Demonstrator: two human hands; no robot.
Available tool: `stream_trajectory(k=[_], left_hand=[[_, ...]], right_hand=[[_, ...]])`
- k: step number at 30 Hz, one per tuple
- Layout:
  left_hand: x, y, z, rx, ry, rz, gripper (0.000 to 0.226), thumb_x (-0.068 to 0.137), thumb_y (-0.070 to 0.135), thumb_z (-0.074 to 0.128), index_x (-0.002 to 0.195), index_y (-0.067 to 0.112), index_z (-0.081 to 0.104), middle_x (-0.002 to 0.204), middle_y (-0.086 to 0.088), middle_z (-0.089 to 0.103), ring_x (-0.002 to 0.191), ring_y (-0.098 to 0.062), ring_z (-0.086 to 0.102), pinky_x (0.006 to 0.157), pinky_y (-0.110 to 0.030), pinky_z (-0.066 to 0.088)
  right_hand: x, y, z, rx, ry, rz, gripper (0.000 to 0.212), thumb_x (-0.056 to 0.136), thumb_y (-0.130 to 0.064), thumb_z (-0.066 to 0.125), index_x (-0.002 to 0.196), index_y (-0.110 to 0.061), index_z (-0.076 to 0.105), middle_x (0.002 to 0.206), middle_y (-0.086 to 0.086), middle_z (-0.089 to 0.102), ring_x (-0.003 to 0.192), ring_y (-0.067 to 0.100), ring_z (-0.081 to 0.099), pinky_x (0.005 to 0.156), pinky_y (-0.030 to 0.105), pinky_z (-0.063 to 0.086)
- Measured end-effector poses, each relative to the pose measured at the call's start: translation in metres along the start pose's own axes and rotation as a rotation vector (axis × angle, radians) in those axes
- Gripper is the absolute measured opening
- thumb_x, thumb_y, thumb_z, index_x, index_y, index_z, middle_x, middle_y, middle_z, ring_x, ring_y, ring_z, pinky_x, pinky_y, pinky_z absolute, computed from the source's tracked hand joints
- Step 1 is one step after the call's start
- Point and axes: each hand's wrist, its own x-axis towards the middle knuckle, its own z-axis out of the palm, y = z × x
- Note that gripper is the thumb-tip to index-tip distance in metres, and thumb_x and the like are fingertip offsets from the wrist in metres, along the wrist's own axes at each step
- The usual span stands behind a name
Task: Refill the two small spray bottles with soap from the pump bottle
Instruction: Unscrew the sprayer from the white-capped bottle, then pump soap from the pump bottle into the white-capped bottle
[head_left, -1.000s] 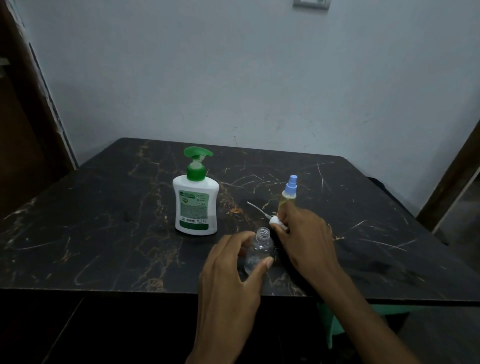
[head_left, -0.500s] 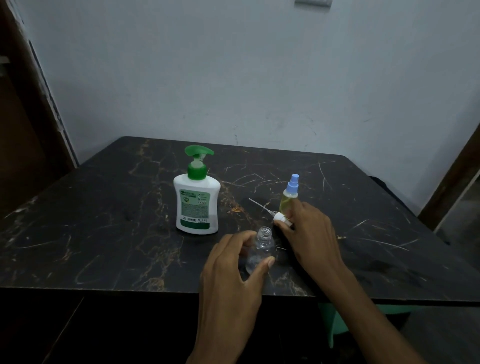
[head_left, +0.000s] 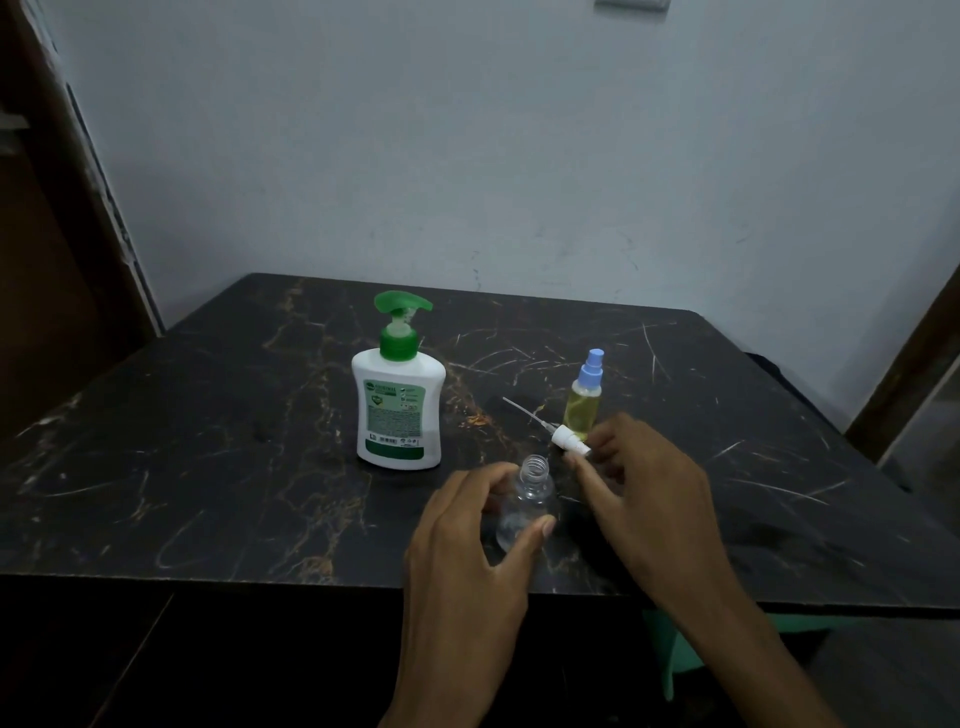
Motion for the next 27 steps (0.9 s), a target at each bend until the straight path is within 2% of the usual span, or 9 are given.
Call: stream_trajectory(k=[4,7,10,13,17,20,23,25,27], left_hand=[[0.001,-0.001,0.0,-0.001,0.016,0.016,0.04,0.081,0.033,0.083,0.117,0.041,0.068,0.11,0.028,0.065,0.107,0.001,0.064,0.086,-0.016,0.052],[0.0,-0.001,0.001,-0.008,0.019,0.024,0.041,0.082,0.033,0.082,0.117,0.046,0.065,0.11,0.029,0.064,0.108,0.001,0.064,0.088,-0.014,0.051],[0.001,-0.004,0.001,-0.004,0.019,0.021,0.043,0.084,0.032,0.082,0.124,0.039,0.068,0.113,0.026,0.065,0.11,0.001,0.064,0.09,-0.017,0.051],[0.001,-0.006,-0.001,0.009,0.019,0.03,0.047,0.084,0.037,0.081,0.13,0.035,0.069,0.118,0.024,0.067,0.112,0.003,0.064,0.091,-0.019,0.052],[0.003,0.006,-0.014,0.02,0.031,0.03,0.052,0.085,0.043,0.079,0.134,0.034,0.066,0.118,0.027,0.066,0.112,0.008,0.062,0.094,-0.011,0.049],[0.018,0.029,-0.045,0.075,0.14,0.086,0.04,0.087,0.041,0.075,0.126,0.032,0.07,0.107,0.027,0.067,0.104,0.012,0.062,0.086,-0.002,0.045],[0.061,0.057,-0.086,0.088,0.32,0.235,0.022,0.096,0.033,0.069,0.117,0.025,0.073,0.101,0.018,0.07,0.092,0.005,0.067,0.077,-0.007,0.05],[0.104,0.069,-0.107,0.111,0.424,0.29,0.018,0.101,0.029,0.066,0.116,0.021,0.072,0.1,0.012,0.071,0.09,0.001,0.069,0.076,-0.009,0.052],[0.149,0.073,-0.118,0.129,0.453,0.284,0.02,0.101,0.03,0.062,0.111,0.018,0.074,0.099,0.006,0.074,0.088,-0.004,0.071,0.078,-0.018,0.058]], right_hand=[[-0.03,-0.012,-0.005,0.215,-0.196,-0.023,0.039,0.089,-0.024,0.072,0.124,-0.038,0.06,0.116,-0.025,0.063,0.108,0.0,0.062,0.094,0.023,0.051],[-0.039,-0.017,-0.001,0.273,-0.255,-0.068,0.049,0.091,-0.026,0.07,0.131,-0.048,0.053,0.125,-0.033,0.057,0.118,-0.001,0.058,0.1,0.019,0.046],[-0.037,-0.022,0.004,0.314,-0.278,-0.045,0.045,0.092,-0.025,0.072,0.13,-0.044,0.056,0.121,-0.028,0.061,0.116,0.001,0.06,0.098,0.029,0.051],[-0.033,-0.026,0.008,0.396,-0.292,-0.032,0.044,0.089,-0.015,0.073,0.123,-0.039,0.061,0.117,-0.024,0.068,0.113,0.004,0.065,0.095,0.032,0.053],[-0.029,-0.03,0.012,0.466,-0.291,0.013,0.034,0.09,-0.017,0.075,0.115,-0.038,0.065,0.108,-0.02,0.073,0.104,0.002,0.069,0.09,0.032,0.056],[-0.02,-0.034,0.016,0.534,-0.238,0.041,0.029,0.086,-0.021,0.082,0.108,-0.033,0.067,0.101,-0.015,0.075,0.094,0.003,0.072,0.084,0.026,0.057],[-0.003,-0.041,0.023,0.514,-0.175,0.02,0.031,0.084,-0.028,0.084,0.108,-0.034,0.066,0.101,-0.017,0.073,0.092,0.001,0.069,0.078,0.015,0.052],[0.011,-0.047,0.031,0.501,-0.129,-0.011,0.033,0.086,-0.036,0.082,0.113,-0.037,0.065,0.104,-0.019,0.07,0.097,0.0,0.066,0.082,0.018,0.055],[0.022,-0.051,0.038,0.508,-0.089,-0.046,0.036,0.088,-0.041,0.079,0.12,-0.038,0.063,0.11,-0.018,0.068,0.104,0.002,0.064,0.089,0.026,0.056]])
